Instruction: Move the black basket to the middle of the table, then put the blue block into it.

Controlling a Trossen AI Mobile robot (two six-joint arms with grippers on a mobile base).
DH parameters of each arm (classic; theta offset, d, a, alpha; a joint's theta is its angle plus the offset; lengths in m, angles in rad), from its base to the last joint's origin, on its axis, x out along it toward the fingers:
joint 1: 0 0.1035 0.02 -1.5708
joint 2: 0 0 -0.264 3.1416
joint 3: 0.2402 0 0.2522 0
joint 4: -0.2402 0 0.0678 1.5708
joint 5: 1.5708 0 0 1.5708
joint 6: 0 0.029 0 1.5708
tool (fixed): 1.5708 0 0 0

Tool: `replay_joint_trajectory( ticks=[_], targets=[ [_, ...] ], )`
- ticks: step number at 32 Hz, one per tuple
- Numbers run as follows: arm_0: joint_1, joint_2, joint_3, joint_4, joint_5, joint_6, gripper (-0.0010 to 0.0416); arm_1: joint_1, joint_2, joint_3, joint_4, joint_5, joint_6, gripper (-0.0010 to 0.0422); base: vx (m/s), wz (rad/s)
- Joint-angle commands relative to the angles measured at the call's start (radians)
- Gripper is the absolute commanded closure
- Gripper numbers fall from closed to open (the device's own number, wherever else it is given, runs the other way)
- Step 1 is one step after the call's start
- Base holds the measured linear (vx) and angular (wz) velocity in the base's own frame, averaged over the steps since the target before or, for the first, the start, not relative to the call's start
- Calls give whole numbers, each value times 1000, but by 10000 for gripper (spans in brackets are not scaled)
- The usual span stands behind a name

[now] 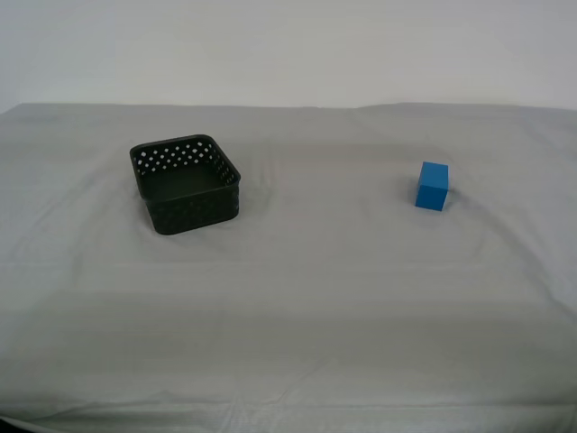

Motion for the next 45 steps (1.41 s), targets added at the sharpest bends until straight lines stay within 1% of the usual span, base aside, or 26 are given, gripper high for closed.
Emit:
replay_joint_trajectory(
  ticks=[1,3,5,7,9,11,12,13,14,16,19,20,22,23,24,25,26,28,31,32,33,35,37,41,44,45],
  targets=[
    [1,0,1,-12,0,5,406,0,52,41,-132,2,-61,412,0,0],
    [3,0,1,-18,0,5,405,0,94,72,-204,8,-93,412,0,0],
    [4,0,1,-24,0,5,405,0,135,100,-254,17,-111,412,0,0],
    [5,0,1,-27,0,5,405,-1,185,129,-296,48,-121,412,0,0],
    [5,0,1,-31,0,5,405,-1,235,156,-326,106,-140,412,0,0],
    [5,0,1,-35,0,5,405,-1,304,185,-349,214,-177,412,0,0],
    [5,0,1,-35,0,5,405,-2,323,193,-354,231,-194,412,0,0],
    [5,0,1,-35,0,5,405,-2,345,201,-358,241,-215,412,0,0],
    [5,0,1,-38,0,5,406,-2,379,210,-361,240,-248,408,0,0],
    [5,0,1,-43,0,5,405,-2,418,216,-363,240,-264,397,0,0],
    [5,0,1,-57,0,5,405,-2,475,219,-370,240,-279,368,0,0],
    [5,0,1,-69,0,5,406,-6,507,219,-387,240,-279,339,0,0],
    [5,0,1,-79,0,5,405,-6,537,219,-398,240,-279,311,0,0],
    [5,0,1,-84,0,5,405,-7,561,219,-401,243,-279,279,0,0],
    [5,0,1,-84,0,5,406,-7,573,219,-401,248,-280,260,0,0],
    [5,0,1,-84,0,5,405,-7,583,219,-402,253,-286,244,0,0],
    [5,0,1,-84,0,5,405,-8,595,219,-407,275,-294,214,0,0],
    [6,0,1,-84,0,5,406,-11,608,219,-413,301,-296,175,0,0],
    [6,0,1,-84,0,5,405,-23,618,219,-422,296,-298,135,0,0],
    [6,0,1,-84,0,5,405,-31,618,219,-428,285,-299,115,0,0],
    [6,0,1,-84,0,5,406,-36,618,219,-428,279,-303,106,0,0],
    [6,0,1,-84,0,5,405,-50,616,221,-428,246,-328,90,0,0],
    [6,0,1,-84,0,5,406,-61,618,224,-427,228,-340,89,0,0],
    [6,0,1,-84,0,5,405,-87,618,233,-429,154,-347,103,0,0],
    [6,0,1,-84,0,5,405,-100,618,240,-430,129,-355,114,0,0],
    [6,0,1,-84,0,5,406,-105,618,245,-431,129,-357,116,0,0]
  ],
)
